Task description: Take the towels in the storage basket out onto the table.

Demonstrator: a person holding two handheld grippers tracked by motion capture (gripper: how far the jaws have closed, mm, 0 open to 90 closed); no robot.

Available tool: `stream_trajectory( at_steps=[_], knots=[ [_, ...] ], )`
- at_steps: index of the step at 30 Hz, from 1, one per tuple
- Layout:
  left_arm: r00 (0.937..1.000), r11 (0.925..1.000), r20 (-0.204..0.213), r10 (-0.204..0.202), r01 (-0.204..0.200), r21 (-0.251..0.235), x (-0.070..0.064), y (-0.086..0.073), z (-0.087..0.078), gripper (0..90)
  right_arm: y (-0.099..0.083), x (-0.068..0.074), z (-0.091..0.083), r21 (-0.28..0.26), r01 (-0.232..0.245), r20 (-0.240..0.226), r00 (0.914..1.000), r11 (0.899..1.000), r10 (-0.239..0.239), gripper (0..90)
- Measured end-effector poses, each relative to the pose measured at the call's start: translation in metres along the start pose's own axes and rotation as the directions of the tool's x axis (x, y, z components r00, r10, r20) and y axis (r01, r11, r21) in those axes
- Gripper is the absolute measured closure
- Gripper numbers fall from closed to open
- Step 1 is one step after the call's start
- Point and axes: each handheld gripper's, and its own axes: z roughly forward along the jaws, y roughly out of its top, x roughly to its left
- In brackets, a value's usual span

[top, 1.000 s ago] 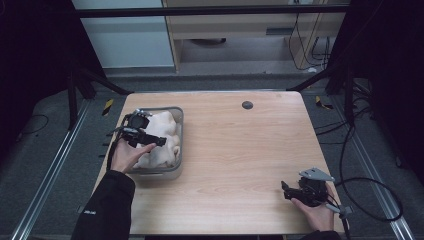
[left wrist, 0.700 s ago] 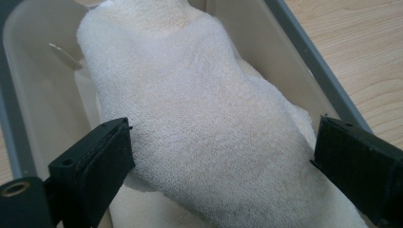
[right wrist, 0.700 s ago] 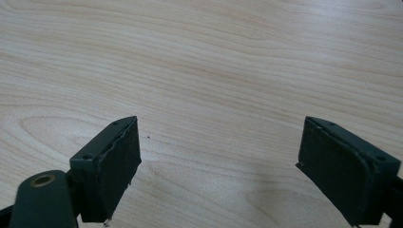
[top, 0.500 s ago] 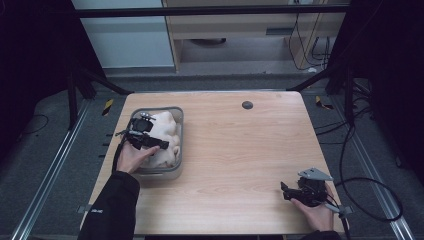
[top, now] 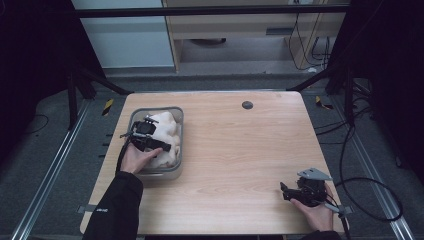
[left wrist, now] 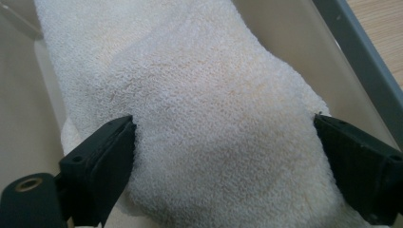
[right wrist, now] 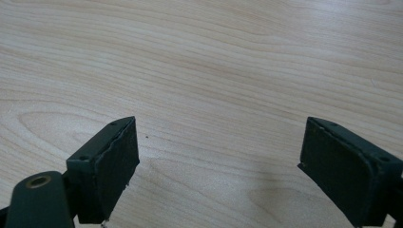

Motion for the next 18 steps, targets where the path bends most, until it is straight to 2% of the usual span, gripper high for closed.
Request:
stream_trajectory(
  at_steps=[8,12,13,15,18],
  knots=[
    [0.9997,0.9997,0.017,-0.02,0.02,0.014,-0.0004,-0.0038,0.0028,23.3,0.0001,0.0003,-0.0001,0.002,0.002,-0.002,1.0,1.0,-0.002,12.5],
    [0.9993,0.9993,0.013,-0.035,0.034,0.017,-0.0001,-0.0049,0.0023,30.2,0.0001,0.0007,-0.0001,0.002,0.002,-0.003,1.0,1.0,-0.002,12.5],
    [0.9992,0.9991,0.014,-0.038,0.038,0.02,0.0001,-0.0051,0.0019,34.6,0.0,0.0003,0.0001,0.002,0.006,-0.001,1.0,1.0,-0.006,12.5],
    [0.9992,0.9991,0.013,-0.039,0.039,0.018,0.0002,-0.0052,0.0015,36.0,0.0002,0.0002,0.0,0.003,0.006,-0.002,1.0,1.0,-0.006,12.5],
    [0.999,0.9988,0.009,-0.045,0.045,0.018,-0.0002,-0.0053,0.0004,44.3,0.0001,0.0006,0.0,0.004,0.005,-0.006,1.0,1.0,-0.005,12.5]
  ],
)
